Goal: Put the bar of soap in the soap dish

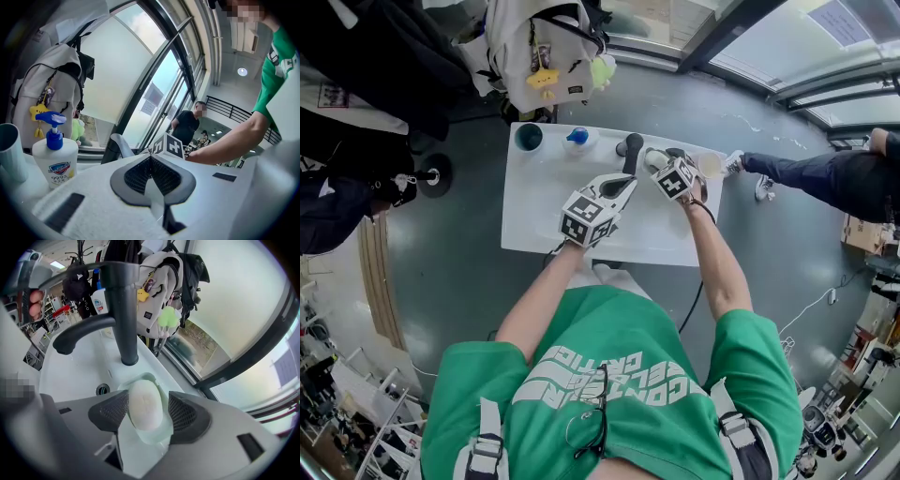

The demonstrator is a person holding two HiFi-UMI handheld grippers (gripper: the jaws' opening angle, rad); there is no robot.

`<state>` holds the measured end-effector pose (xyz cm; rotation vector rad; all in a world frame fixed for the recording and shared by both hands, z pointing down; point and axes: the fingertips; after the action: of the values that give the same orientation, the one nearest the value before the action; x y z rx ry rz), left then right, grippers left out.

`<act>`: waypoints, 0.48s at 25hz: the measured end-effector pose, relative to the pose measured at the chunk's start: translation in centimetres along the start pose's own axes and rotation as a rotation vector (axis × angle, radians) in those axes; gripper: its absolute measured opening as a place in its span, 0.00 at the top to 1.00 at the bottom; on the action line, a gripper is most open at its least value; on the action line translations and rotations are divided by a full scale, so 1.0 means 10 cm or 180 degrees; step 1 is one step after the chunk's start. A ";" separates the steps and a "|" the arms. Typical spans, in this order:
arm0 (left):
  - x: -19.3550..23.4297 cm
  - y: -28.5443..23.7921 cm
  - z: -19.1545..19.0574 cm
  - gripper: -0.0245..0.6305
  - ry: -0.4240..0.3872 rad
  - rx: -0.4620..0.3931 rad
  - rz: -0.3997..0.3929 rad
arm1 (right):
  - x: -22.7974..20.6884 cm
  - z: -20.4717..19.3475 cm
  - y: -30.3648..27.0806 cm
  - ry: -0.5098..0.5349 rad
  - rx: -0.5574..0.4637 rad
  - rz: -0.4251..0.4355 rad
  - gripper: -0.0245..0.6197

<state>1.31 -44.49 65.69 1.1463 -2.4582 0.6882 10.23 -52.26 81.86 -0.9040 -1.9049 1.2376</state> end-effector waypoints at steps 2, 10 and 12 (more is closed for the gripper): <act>0.00 0.00 0.01 0.96 -0.0011 -0.0003 0.0005 | -0.01 0.03 0.10 -0.0061 -0.0094 -0.0027 0.56; -0.08 0.02 0.09 0.96 -0.0117 -0.0015 0.0013 | -0.06 0.14 0.68 -0.0568 -0.0739 -0.0208 0.57; -0.12 0.02 0.12 0.96 -0.0161 -0.0020 0.0007 | -0.02 0.14 0.87 -0.0727 -0.0909 -0.0246 0.60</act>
<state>1.76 -44.24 64.05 1.1726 -2.5018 0.6592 10.81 -50.40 73.23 -0.8507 -2.3196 1.0779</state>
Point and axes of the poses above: the fingertips, and each gripper's own axes: y backward along the fingers, x to its left, z out of its top
